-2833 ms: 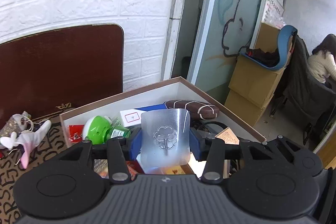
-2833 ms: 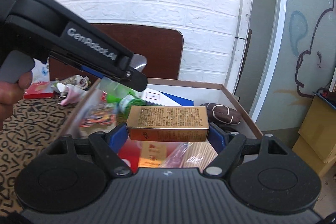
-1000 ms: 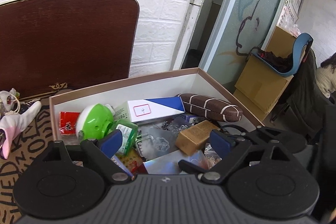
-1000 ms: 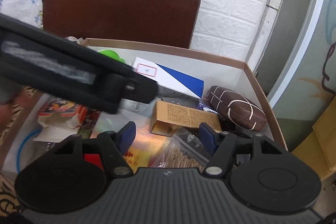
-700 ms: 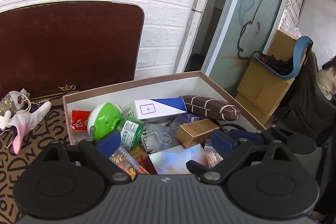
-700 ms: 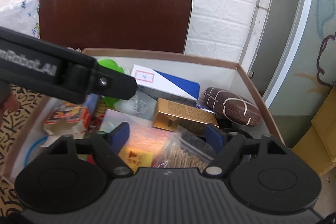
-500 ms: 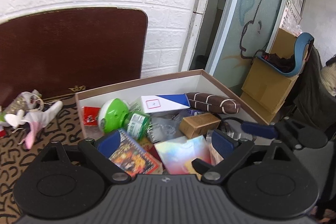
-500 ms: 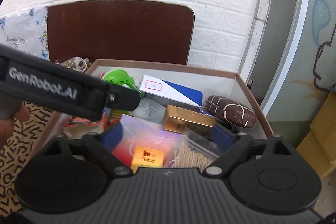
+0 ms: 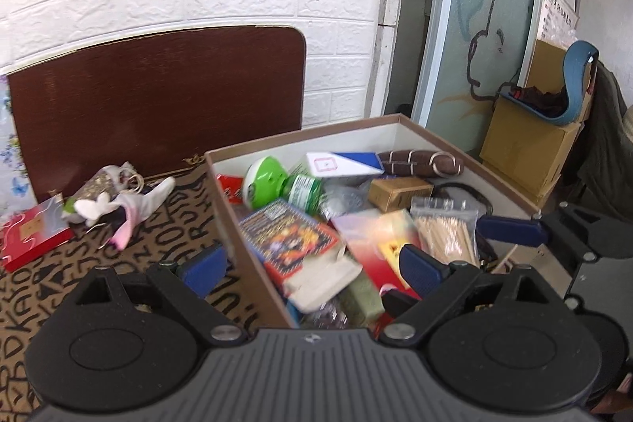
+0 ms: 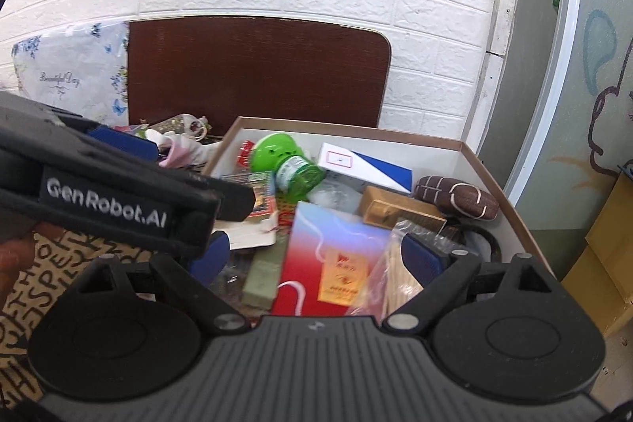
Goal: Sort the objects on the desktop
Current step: 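Withdraw both grippers from the cardboard box back over the table, then grasp the white glove's pink cuff with the right gripper while the left reaches the scale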
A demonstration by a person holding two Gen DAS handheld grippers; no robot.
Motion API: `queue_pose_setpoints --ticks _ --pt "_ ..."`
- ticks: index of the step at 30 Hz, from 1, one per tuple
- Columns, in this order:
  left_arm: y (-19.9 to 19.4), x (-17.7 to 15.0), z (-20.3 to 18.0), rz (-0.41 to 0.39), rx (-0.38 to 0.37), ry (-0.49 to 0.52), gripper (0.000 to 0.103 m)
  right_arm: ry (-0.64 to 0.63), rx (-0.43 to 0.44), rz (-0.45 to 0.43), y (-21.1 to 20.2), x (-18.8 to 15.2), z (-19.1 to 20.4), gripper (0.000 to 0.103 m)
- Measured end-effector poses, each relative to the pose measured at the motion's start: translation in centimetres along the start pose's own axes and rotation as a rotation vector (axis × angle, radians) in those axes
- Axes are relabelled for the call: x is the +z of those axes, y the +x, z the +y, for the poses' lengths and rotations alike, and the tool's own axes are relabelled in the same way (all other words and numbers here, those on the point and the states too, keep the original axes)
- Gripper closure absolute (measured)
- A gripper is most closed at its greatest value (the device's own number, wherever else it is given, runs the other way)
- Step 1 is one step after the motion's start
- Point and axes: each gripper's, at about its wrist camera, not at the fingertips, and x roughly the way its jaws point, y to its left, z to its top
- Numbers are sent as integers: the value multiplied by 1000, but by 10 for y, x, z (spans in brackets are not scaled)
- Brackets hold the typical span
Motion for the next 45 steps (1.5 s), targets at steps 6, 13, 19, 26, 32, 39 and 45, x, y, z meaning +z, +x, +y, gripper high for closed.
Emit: queue_pose_setpoints --ticks 6,13,19,26,32,39,45 --pt "-26 -24 22 -4 10 -20 6 -20 44 6 -10 -7 33 11" --pt "-47 -42 63 -9 65 -69 6 -71 137 31 3 -8 84 11" --pt "-53 -49 109 -16 118 -143 6 -139 194 17 23 3 126 11" --pt "-42 -47 158 -17 161 -204 6 -146 206 -12 60 14 162 11" --pt "-16 -41 194 -1 153 -266 8 -159 175 -28 101 19 187 13" --pt "24 -31 226 7 178 -294 16 -128 128 -31 150 27 195 27" --pt "63 -29 253 45 198 -339 33 -85 82 -22 191 32 194 42"
